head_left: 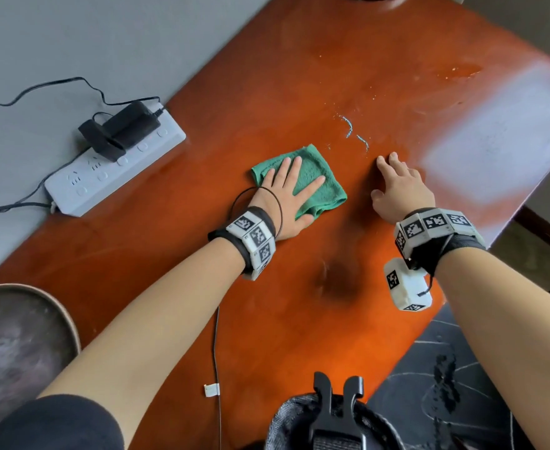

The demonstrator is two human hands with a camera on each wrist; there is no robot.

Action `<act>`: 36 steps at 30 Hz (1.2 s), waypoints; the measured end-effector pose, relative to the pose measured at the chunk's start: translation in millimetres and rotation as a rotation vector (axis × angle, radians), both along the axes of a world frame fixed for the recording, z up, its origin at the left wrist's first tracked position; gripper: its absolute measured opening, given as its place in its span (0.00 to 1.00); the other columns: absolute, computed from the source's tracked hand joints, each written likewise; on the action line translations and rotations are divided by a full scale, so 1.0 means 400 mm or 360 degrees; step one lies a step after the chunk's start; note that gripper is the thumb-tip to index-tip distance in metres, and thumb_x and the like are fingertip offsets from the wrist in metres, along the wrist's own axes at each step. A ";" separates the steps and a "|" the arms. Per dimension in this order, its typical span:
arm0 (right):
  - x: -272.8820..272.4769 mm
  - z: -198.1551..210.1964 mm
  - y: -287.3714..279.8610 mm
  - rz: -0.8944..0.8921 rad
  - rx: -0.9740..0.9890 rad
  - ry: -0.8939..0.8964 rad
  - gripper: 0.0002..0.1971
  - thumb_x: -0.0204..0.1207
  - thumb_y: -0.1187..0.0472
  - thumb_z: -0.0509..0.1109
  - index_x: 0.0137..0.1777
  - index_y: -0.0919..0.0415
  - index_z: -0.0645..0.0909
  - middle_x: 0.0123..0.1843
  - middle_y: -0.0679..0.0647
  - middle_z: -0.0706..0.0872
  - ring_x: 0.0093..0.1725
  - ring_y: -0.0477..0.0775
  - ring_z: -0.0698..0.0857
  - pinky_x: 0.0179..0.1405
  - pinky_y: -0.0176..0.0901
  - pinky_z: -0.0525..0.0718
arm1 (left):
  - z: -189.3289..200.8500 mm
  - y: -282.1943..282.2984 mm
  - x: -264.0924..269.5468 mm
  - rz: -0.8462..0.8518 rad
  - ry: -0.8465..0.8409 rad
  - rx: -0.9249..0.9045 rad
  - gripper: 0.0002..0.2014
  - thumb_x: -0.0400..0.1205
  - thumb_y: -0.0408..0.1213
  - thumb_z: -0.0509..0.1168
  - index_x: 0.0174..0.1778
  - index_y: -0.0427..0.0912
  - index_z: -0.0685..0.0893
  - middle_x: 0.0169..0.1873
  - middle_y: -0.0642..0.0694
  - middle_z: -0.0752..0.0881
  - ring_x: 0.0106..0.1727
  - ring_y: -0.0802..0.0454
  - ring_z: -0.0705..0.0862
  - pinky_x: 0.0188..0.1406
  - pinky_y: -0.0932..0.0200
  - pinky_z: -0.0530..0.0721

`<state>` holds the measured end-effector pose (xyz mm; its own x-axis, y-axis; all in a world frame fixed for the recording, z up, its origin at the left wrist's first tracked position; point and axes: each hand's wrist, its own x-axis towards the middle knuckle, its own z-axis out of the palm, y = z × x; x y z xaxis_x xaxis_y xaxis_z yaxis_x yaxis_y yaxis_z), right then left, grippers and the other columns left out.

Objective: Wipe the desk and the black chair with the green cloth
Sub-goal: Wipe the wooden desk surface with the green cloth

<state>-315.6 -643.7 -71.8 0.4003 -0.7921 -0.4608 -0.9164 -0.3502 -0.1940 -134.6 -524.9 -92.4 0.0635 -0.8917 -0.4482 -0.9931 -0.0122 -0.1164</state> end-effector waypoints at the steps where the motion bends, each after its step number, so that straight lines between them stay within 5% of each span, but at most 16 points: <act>1: 0.000 0.001 0.002 -0.0006 0.0000 0.0000 0.32 0.83 0.58 0.58 0.84 0.50 0.49 0.86 0.48 0.46 0.83 0.55 0.50 0.74 0.57 0.66 | -0.001 0.024 0.007 0.0017 -0.0013 0.0006 0.35 0.84 0.60 0.44 0.81 0.55 0.32 0.81 0.32 0.36 0.82 0.35 0.38 0.81 0.42 0.47; 13: -0.003 -0.004 0.001 -0.0067 0.0059 -0.0085 0.32 0.82 0.62 0.57 0.84 0.50 0.50 0.86 0.47 0.45 0.84 0.55 0.49 0.76 0.58 0.64 | 0.018 0.217 0.108 0.1148 0.0026 -0.0070 0.37 0.84 0.58 0.50 0.83 0.50 0.39 0.81 0.30 0.41 0.82 0.34 0.42 0.79 0.39 0.51; 21: -0.005 -0.002 -0.004 -0.0092 0.0060 -0.0077 0.32 0.82 0.61 0.58 0.84 0.48 0.50 0.85 0.45 0.46 0.83 0.53 0.50 0.74 0.59 0.65 | 0.041 0.104 0.157 0.1651 0.0146 0.0081 0.39 0.84 0.57 0.52 0.83 0.49 0.35 0.80 0.28 0.35 0.81 0.30 0.38 0.78 0.36 0.51; 29: -0.009 0.002 -0.027 -0.0074 0.0127 -0.0097 0.29 0.84 0.57 0.56 0.83 0.47 0.53 0.85 0.45 0.48 0.83 0.55 0.52 0.76 0.57 0.62 | 0.037 0.036 0.171 0.1631 0.0162 0.0066 0.39 0.84 0.57 0.51 0.83 0.50 0.35 0.80 0.28 0.35 0.81 0.29 0.38 0.79 0.36 0.49; 36: 0.019 0.030 -0.130 -0.0326 0.0124 -0.0214 0.26 0.80 0.54 0.61 0.79 0.55 0.65 0.76 0.63 0.67 0.74 0.67 0.69 0.71 0.55 0.71 | 0.035 -0.052 0.150 0.1449 0.0227 0.0060 0.39 0.84 0.56 0.52 0.83 0.50 0.35 0.80 0.30 0.34 0.81 0.32 0.36 0.79 0.37 0.45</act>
<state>-308.0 -695.6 -59.8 0.2970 -0.8273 -0.4768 -0.9307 -0.1392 -0.3382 -74.6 -545.8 -78.5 0.6752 -0.5094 -0.5335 -0.6070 -0.7946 -0.0096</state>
